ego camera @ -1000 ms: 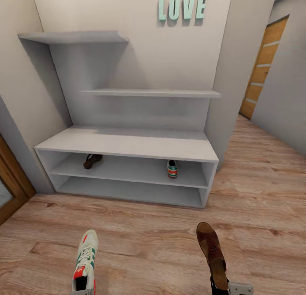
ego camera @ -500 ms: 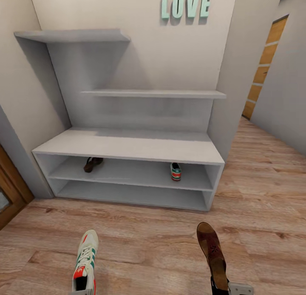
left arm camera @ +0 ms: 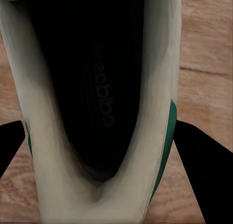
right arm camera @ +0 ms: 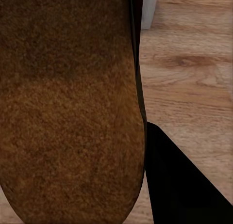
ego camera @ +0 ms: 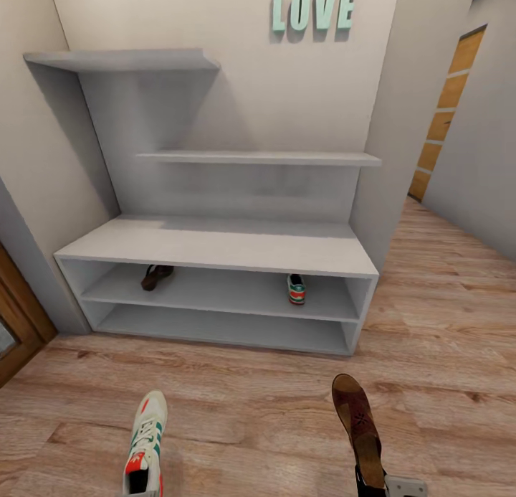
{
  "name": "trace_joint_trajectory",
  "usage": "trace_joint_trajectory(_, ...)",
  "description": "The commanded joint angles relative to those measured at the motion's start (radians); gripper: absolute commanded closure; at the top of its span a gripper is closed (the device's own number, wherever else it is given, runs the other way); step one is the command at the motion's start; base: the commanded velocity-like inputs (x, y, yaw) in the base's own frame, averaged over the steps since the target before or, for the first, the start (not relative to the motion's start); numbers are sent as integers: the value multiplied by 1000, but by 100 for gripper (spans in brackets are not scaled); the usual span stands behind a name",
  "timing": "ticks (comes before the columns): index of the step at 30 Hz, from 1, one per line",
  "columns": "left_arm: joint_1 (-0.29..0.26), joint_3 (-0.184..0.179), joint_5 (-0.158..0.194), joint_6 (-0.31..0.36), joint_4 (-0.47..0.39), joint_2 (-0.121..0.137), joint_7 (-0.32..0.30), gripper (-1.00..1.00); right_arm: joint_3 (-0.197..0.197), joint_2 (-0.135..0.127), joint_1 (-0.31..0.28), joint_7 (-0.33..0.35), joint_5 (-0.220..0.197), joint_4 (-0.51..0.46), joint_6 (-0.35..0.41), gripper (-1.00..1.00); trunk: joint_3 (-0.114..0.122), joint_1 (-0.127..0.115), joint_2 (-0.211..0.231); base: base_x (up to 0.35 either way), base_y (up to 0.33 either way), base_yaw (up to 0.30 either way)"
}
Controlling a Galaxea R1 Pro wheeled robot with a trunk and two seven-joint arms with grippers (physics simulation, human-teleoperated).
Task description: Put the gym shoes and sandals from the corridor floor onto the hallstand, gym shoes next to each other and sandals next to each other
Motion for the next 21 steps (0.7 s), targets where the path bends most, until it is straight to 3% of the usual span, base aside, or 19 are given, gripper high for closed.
trace_joint_trajectory(1,-1,9,-3,-2,1,0,-9,100,9,-1,-1,-5,-7,0,-2,100,-1,0,0,0,0,0)
trace_joint_trajectory(8,-1,8,-5,-2,-4,1,-10,100,9,0,-1,-6,-6,1,-2,100,1,0,0,0,0,-82)
trace_joint_trajectory(21,-1,-3,-7,-1,-8,1,-12,100,9,-1,-1,-8,-7,2,-2,100,8,0,0,0,0,-231)
